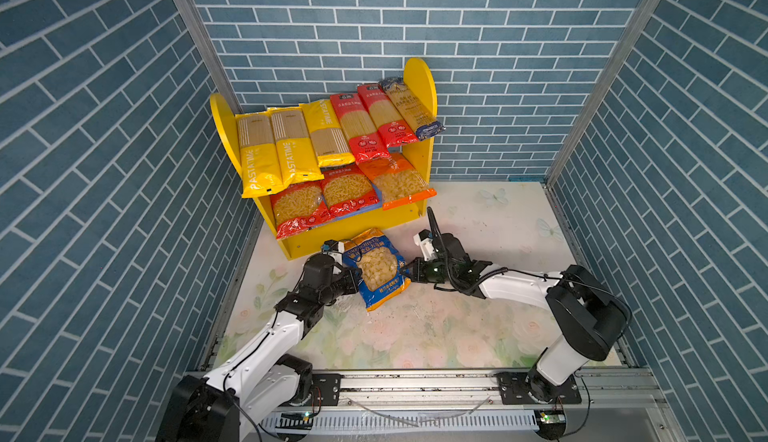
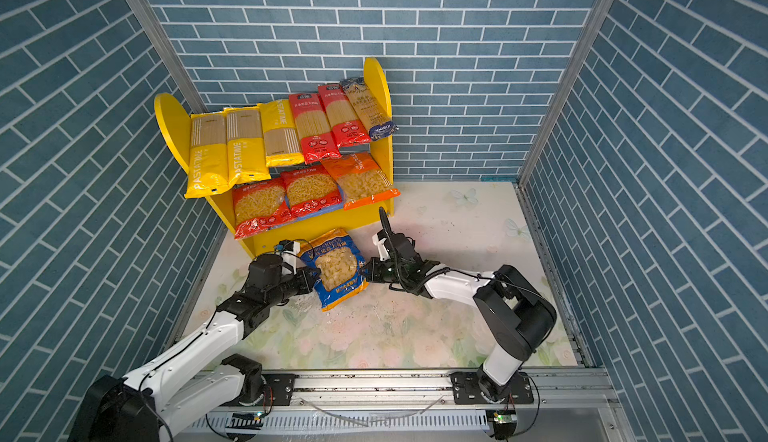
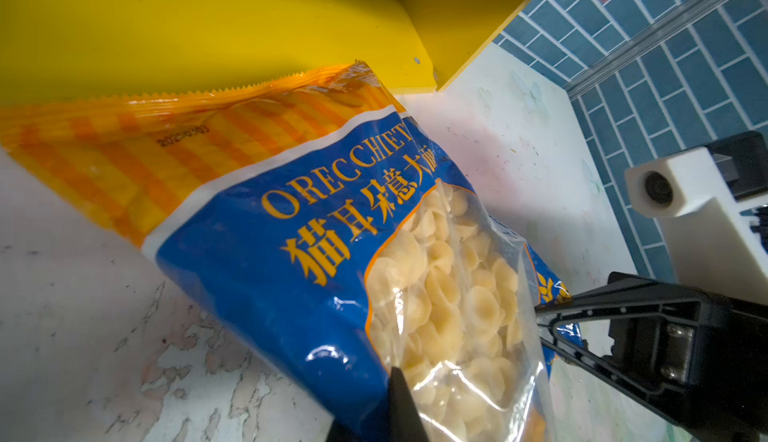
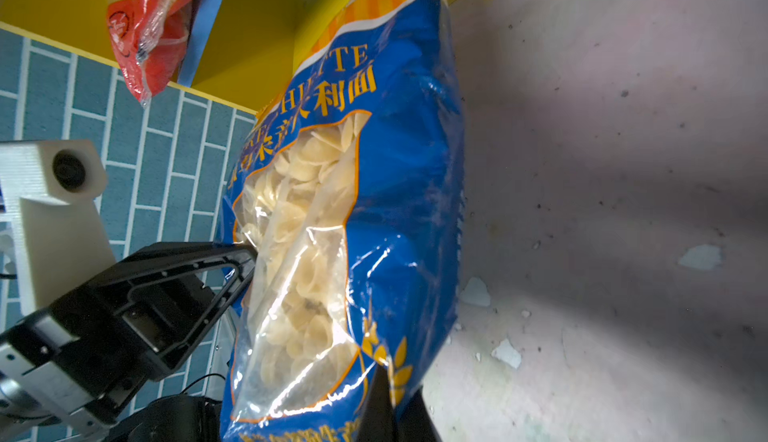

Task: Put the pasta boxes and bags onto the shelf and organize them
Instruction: 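Lift the orecchiette bag with both grippers toward the space under the blue shelf, then push the orecchiette bag under the blue shelf onto the bottom tier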

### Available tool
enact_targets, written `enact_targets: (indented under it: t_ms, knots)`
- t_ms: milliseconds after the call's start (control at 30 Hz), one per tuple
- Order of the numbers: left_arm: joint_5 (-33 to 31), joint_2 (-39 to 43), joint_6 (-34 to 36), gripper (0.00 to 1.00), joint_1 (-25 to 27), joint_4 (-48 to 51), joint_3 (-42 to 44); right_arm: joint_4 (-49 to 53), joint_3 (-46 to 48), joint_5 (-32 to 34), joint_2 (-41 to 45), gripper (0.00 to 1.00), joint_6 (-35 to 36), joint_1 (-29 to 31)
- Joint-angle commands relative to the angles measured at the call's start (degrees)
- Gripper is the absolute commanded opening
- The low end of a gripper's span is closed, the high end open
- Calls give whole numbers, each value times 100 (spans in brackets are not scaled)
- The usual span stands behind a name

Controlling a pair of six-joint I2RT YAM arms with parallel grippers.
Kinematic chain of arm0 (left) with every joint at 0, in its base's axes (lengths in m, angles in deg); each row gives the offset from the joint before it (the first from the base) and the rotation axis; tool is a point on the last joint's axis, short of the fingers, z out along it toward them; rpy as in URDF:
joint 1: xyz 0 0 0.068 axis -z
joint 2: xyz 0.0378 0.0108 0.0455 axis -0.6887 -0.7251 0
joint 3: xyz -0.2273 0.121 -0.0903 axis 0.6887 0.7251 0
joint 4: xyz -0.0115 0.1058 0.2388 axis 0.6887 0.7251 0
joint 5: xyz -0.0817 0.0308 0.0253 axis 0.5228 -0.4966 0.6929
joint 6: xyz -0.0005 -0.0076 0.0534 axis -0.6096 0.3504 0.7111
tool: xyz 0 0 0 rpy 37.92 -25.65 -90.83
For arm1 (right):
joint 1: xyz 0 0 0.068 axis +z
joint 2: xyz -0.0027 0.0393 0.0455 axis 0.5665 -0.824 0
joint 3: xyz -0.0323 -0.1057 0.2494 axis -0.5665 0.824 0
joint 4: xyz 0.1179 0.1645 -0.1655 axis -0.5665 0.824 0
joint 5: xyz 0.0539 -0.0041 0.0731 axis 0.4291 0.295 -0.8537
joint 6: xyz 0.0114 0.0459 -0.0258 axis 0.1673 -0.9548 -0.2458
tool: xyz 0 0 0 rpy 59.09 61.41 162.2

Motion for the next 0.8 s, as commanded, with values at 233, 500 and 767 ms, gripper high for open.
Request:
enact_targets:
  t_ms: [233, 500, 767]
  knots:
    - [-261, -495, 396, 0, -127, -435, -360, -977, -1106, -79, -738, 0, 132, -201]
    - [-830, -593, 851, 0, -205, -272, -886, -1408, -1473, 198, -908, 0, 123, -288]
    - [-1308, -1699, 551, 0, -404, -639, -1114, -1630, -2010, 686, -1883, 2, -195, -449]
